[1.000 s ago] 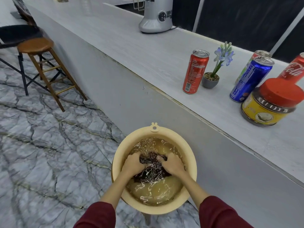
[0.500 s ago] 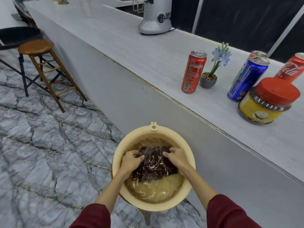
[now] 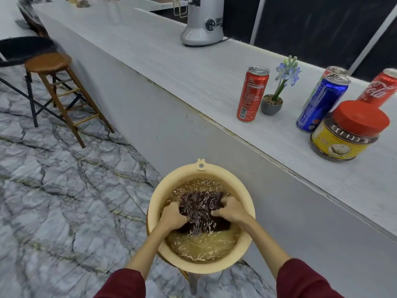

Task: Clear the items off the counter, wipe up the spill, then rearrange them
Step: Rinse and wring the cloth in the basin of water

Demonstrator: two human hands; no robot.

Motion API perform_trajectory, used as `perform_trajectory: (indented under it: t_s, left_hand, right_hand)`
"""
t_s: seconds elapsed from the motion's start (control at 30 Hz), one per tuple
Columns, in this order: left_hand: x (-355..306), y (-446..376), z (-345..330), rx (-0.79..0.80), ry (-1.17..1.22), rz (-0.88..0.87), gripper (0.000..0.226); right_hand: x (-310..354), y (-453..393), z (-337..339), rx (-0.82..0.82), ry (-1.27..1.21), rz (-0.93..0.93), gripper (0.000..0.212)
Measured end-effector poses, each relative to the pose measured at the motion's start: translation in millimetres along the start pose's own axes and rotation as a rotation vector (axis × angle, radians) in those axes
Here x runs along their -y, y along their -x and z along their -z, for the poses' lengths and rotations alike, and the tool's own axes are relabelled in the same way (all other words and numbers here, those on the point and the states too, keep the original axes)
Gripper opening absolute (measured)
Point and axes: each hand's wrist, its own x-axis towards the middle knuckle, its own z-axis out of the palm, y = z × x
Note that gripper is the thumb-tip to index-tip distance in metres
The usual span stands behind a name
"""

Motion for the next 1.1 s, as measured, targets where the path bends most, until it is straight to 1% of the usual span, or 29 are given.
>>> perform_trajectory:
  t_s: [0.03, 0.1, 0.17, 0.23, 0.3, 0.33, 0.4, 0.43, 0.47, 0.53, 0.57, 0.6, 0.63, 0.67, 0.73, 0.8, 0.83, 0.87, 0.93, 1.0, 1.1]
  left_hand:
    - [1, 0, 0, -0.005, 0.014, -0.005, 0.055]
    - [5, -2, -1, 0.022, 0.124, -0.002, 0.059]
    - [5, -3, 1, 0.007, 0.261, 0.009, 0.058]
    - [3, -2, 3, -0.069, 0.347, 0.039, 0.053]
    - [0, 0, 5, -0.108, 0.442, 0.044, 0.055]
    - [-1, 2, 5, -0.108, 0.474, 0.019, 0.059]
    - [-1, 5, 7, -0.109, 0.477, -0.058, 0.059]
    - [-2, 7, 8, -0.113, 0.456, -0.102, 0.053]
    - [-3, 9, 9, -0.129, 0.447, -0.143, 0.042]
    - [-9, 13, 16, -0.175, 0.467, -0.213, 0.02]
    - [-11, 14, 20, -0.183, 0.481, -0.228, 0.014]
    - [-13, 15, 26, -0.191, 0.508, -0.238, 0.017]
    - [-14, 14, 30, -0.194, 0.53, -0.241, 0.024]
    - [-14, 12, 35, -0.195, 0.551, -0.241, 0.029]
    - [-16, 13, 45, -0.168, 0.542, -0.24, 0.029]
    - [-18, 14, 51, -0.126, 0.522, -0.251, 0.029]
    - [-18, 15, 54, -0.103, 0.503, -0.259, 0.029]
    - [-19, 17, 57, -0.078, 0.487, -0.274, 0.028]
    - [-20, 19, 60, -0.026, 0.452, -0.293, 0.029]
    - [-21, 21, 61, -0.004, 0.398, -0.299, 0.033]
    - [-27, 21, 65, -0.075, 0.26, -0.322, 0.035]
  right_hand:
    - [0, 1, 0, -0.008, 0.047, 0.015, 0.05]
    - [1, 2, 0, -0.037, 0.012, 0.057, 0.052]
    - [3, 3, 1, -0.095, -0.141, 0.093, 0.052]
    - [7, 6, 2, -0.182, -0.287, 0.093, 0.046]
    - [8, 11, 4, -0.205, -0.377, 0.087, 0.044]
    - [7, 13, 5, -0.169, -0.37, 0.095, 0.048]
    - [9, 21, 9, -0.038, -0.225, 0.147, 0.052]
    - [10, 23, 11, 0.014, -0.151, 0.178, 0.051]
    - [10, 24, 13, 0.031, -0.116, 0.204, 0.049]
    - [13, 22, 19, -0.026, -0.157, 0.23, 0.044]
    - [15, 22, 22, -0.073, -0.217, 0.215, 0.04]
    - [19, 22, 26, -0.107, -0.272, 0.196, 0.036]
    - [23, 22, 30, -0.12, -0.299, 0.182, 0.032]
    - [25, 23, 34, -0.102, -0.295, 0.183, 0.027]
    - [31, 30, 42, 0.008, -0.24, 0.202, 0.023]
    - [31, 35, 47, 0.088, -0.089, 0.196, 0.032]
    - [31, 36, 48, 0.078, 0.014, 0.204, 0.034]
    - [31, 38, 47, 0.033, 0.117, 0.228, 0.033]
    - [34, 40, 44, -0.087, 0.259, 0.29, 0.025]
    - [36, 43, 42, -0.159, 0.269, 0.326, 0.019]
    - [42, 49, 46, -0.164, 0.166, 0.357, 0.012]
